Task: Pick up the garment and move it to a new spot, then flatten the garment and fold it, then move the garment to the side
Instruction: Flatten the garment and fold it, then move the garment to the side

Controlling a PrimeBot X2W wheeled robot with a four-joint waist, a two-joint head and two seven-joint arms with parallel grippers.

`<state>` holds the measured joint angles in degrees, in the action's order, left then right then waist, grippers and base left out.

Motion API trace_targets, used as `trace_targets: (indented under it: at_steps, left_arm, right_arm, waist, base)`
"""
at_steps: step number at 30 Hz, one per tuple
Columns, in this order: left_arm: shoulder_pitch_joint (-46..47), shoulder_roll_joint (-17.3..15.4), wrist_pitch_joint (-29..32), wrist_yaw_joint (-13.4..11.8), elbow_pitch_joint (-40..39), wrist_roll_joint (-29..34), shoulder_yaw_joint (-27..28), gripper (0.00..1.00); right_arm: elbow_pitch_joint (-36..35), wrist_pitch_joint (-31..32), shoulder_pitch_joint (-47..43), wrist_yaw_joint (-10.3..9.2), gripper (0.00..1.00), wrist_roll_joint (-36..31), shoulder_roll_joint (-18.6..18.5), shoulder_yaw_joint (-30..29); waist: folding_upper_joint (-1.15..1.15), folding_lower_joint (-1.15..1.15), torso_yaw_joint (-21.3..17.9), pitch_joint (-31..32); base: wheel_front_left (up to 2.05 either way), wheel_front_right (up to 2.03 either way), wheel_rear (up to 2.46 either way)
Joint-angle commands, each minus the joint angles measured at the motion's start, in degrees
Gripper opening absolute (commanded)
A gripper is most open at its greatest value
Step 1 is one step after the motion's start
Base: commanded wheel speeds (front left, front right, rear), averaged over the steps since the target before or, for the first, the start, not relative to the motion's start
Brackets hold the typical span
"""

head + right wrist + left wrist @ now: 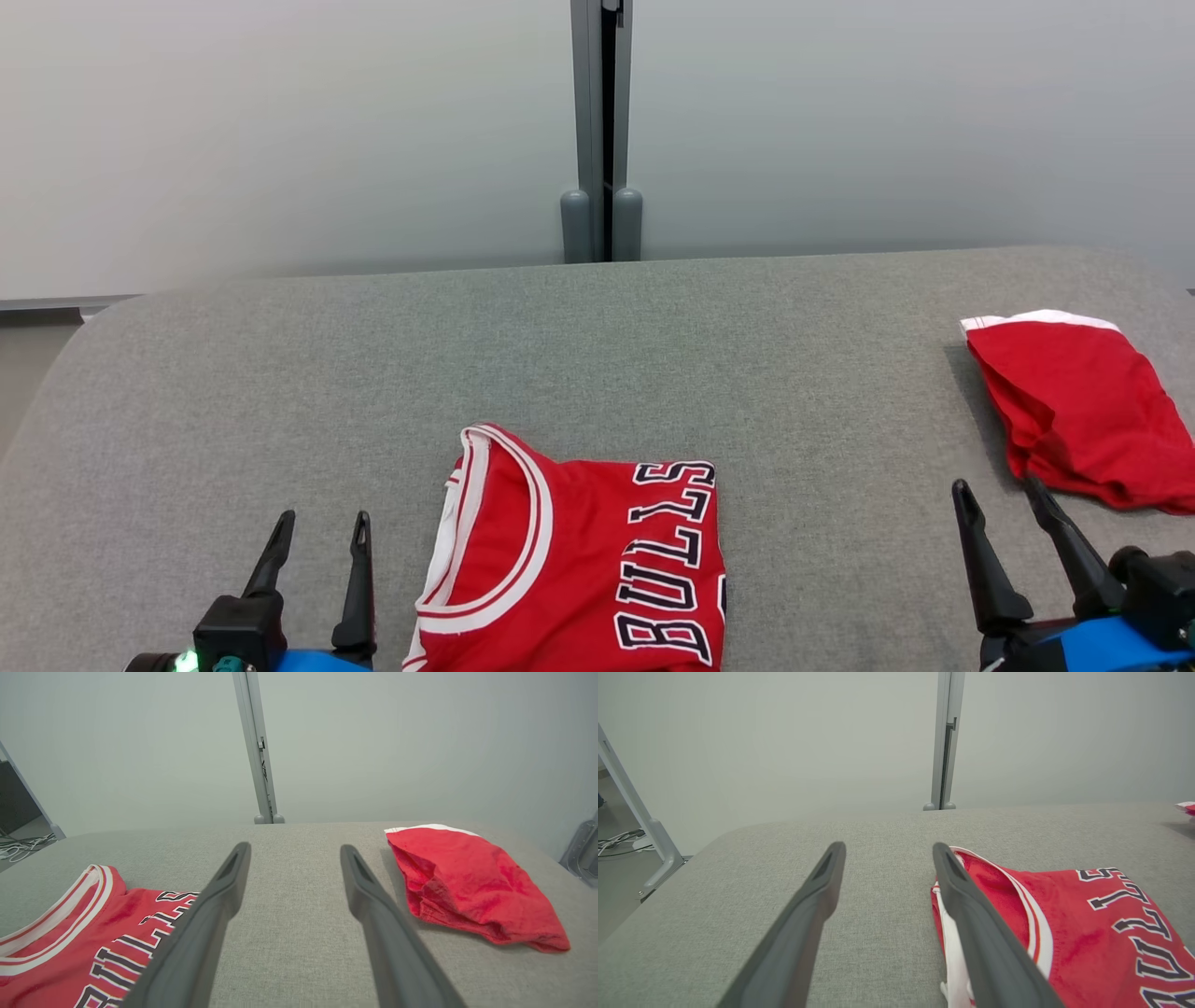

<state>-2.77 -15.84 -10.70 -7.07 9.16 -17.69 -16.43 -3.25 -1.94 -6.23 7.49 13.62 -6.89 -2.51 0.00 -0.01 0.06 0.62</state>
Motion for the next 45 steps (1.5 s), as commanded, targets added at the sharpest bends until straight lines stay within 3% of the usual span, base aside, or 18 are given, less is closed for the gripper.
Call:
trace_targets:
  at_steps: [1,12,30,36,45]
  left_arm:
    - [-0.84,-0.28,0.31,-0.40,-0.36,-0.53,-0.01,1.00]
    - [-2.41,-1.10,0.95,-0.95,-0.83,-1.27,0.30,1.00]
    - [-0.47,-1.16,-0.12,-1.49,-1.09,-1.58,-0.15,1.00]
    - [2.50,-0.98,-1.27,-1.58,-1.78,-0.64,-0.19,1.00]
    - [9.11,0.83,-3.55,-1.26,-2.06,0.79,-0.71,1.00]
  right_arm:
    - [-0.88,0.73,-1.57,0.00,1.00,-0.47,0.52,-0.70]
    - [-6.34,4.27,-5.41,0.00,1.00,-2.84,2.42,-1.98]
    - [-7.22,5.86,-4.83,0.00,1.00,-3.17,2.32,-1.85]
    - [-3.88,6.01,-1.48,0.00,1.00,-2.21,1.08,1.68]
    - [12.55,2.97,7.55,0.00,1.00,2.64,1.68,14.43]
  waist:
    - [0.00,0.01,-0.26,0.46]
    - [0.00,0.01,-0.33,1.16]
    - [0.00,0.01,0.02,-0.72]
    - [0.00,0.01,1.22,-4.63]
    - [0.00,0.01,5.23,-11.26]
  base:
    - [0.00,0.00,0.00]
    - [0.00,0.00,0.00]
    - [0.00,0.00,0.00]
    - [0.00,0.00,0.00]
    - [0.00,0.00,0.00]
